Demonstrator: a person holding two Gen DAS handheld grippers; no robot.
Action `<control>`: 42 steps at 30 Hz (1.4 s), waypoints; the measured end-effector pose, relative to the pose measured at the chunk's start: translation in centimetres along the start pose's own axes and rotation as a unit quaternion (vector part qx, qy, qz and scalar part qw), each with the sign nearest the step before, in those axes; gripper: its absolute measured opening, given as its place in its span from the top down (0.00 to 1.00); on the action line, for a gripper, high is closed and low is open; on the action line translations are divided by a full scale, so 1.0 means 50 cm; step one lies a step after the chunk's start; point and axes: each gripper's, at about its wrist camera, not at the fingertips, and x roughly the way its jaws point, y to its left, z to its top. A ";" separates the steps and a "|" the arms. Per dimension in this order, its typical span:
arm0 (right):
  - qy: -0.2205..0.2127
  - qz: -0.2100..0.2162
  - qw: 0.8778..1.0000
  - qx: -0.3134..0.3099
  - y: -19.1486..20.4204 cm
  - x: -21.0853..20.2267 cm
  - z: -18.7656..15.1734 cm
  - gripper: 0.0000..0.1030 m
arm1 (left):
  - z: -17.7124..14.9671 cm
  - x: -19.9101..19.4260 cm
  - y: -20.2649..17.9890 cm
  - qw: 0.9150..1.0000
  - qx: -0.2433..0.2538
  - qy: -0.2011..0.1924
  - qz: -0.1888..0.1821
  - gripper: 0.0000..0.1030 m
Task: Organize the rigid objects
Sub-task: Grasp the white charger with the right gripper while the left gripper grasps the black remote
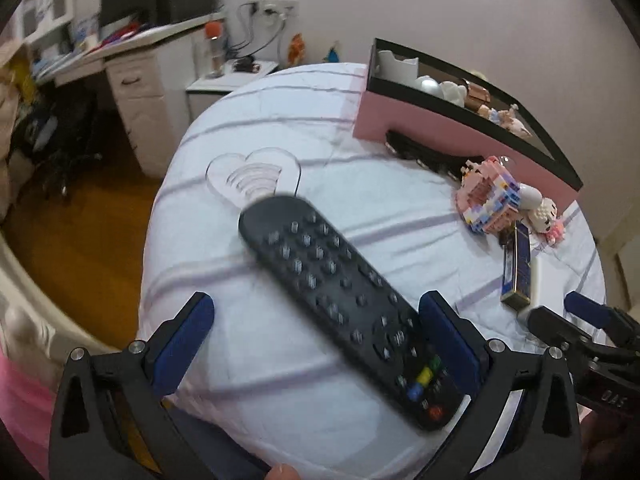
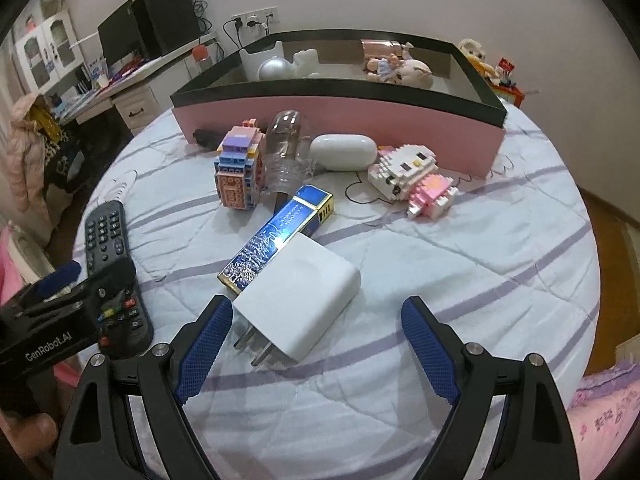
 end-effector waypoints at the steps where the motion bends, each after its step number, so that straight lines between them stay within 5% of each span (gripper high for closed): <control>1: -0.003 -0.006 1.000 -0.007 0.005 0.003 0.001 0.15 | -0.002 0.003 -0.005 1.000 -0.004 -0.004 0.007 0.00; 6: -0.011 -0.013 1.000 -0.010 0.006 0.002 -0.005 0.20 | -0.011 0.021 -0.032 0.999 0.002 -0.030 0.034 0.00; 11: -0.018 -0.010 1.000 -0.002 -0.007 -0.001 -0.002 0.36 | -0.006 0.021 -0.015 0.998 0.036 -0.043 0.017 0.03; 15: -0.021 -0.005 1.000 -0.001 -0.012 0.000 0.002 0.40 | 0.013 0.023 -0.001 0.998 0.036 -0.041 0.010 0.16; 22: -0.027 0.001 1.000 0.014 -0.028 -0.009 0.004 0.52 | 0.037 0.022 0.020 0.998 0.039 -0.038 -0.011 0.58; 28: -0.028 0.001 0.999 0.019 -0.034 -0.015 0.002 0.55 | 0.048 0.020 0.025 0.998 0.045 -0.038 -0.029 0.68; 33: -0.027 -0.002 0.999 0.017 -0.034 -0.011 0.003 0.55 | 0.049 0.026 0.019 0.997 0.059 -0.031 -0.038 0.68; 35: -0.029 -0.004 0.999 0.016 -0.032 -0.008 0.005 0.54 | 0.045 0.031 0.008 0.996 0.079 -0.030 -0.018 0.52; 36: -0.028 -0.006 0.999 0.014 -0.031 -0.004 0.007 0.54 | 0.043 0.032 0.005 0.996 0.083 -0.031 -0.013 0.29; 37: -0.028 -0.007 0.999 0.012 -0.029 -0.003 0.007 0.54 | 0.040 0.034 0.000 0.996 0.087 -0.031 -0.012 0.20; 39: -0.031 -0.009 0.999 0.011 -0.028 0.000 0.009 0.54 | 0.032 0.037 -0.007 0.995 0.091 -0.035 -0.008 0.22; 42: -0.034 -0.004 0.999 0.018 -0.033 -0.001 0.007 0.54 | 0.037 0.035 -0.002 0.996 0.080 -0.037 -0.017 0.39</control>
